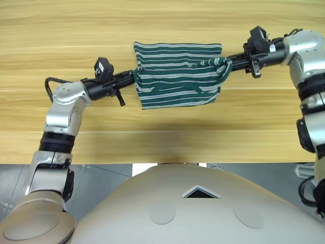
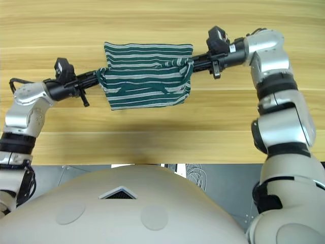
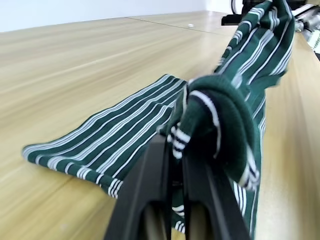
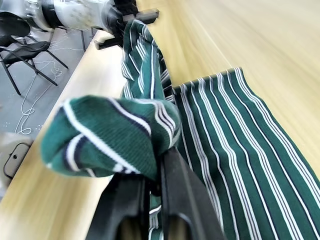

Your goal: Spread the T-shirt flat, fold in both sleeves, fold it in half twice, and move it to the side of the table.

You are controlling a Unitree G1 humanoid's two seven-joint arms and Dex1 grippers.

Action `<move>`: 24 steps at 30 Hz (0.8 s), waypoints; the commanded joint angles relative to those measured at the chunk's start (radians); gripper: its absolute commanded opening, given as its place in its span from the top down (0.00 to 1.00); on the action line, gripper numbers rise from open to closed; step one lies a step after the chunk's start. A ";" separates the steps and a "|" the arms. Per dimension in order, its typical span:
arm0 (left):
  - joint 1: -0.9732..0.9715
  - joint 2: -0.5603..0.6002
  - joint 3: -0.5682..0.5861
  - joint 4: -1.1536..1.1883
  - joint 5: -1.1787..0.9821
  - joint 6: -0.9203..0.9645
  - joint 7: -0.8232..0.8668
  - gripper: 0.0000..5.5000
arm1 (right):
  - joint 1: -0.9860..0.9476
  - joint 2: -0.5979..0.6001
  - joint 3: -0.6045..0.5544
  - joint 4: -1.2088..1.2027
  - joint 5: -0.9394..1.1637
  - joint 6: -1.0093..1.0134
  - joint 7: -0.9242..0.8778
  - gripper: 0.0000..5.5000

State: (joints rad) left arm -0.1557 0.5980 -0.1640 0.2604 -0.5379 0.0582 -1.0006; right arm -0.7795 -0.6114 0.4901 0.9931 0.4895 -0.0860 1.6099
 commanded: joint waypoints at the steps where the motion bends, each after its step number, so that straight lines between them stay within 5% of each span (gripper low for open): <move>1: -0.180 -0.114 -0.022 0.304 0.127 -0.024 0.016 1.00 | -0.088 0.081 -0.055 0.225 -0.143 -0.039 -0.058 0.98; 7: -0.352 -0.238 0.072 0.660 0.191 -0.127 0.066 1.00 | -0.104 0.155 -0.191 0.344 -0.261 -0.030 -0.273 0.98; 12: -0.415 -0.283 0.125 0.755 0.221 -0.190 0.043 1.00 | -0.123 0.167 -0.316 0.357 -0.290 0.004 -0.324 0.98; 19: -0.444 -0.308 0.135 0.859 0.308 -0.225 0.087 1.00 | -0.082 0.181 -0.351 0.364 -0.420 0.011 -0.412 0.98; 24: -0.458 -0.328 0.149 0.929 0.355 -0.199 0.139 0.82 | -0.049 0.199 -0.363 0.367 -0.496 0.003 -0.474 0.78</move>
State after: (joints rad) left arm -0.5944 0.2753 -0.0237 1.1676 -0.2089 -0.1575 -0.8830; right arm -0.8432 -0.4201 0.1360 1.3572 0.0221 -0.0835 1.1582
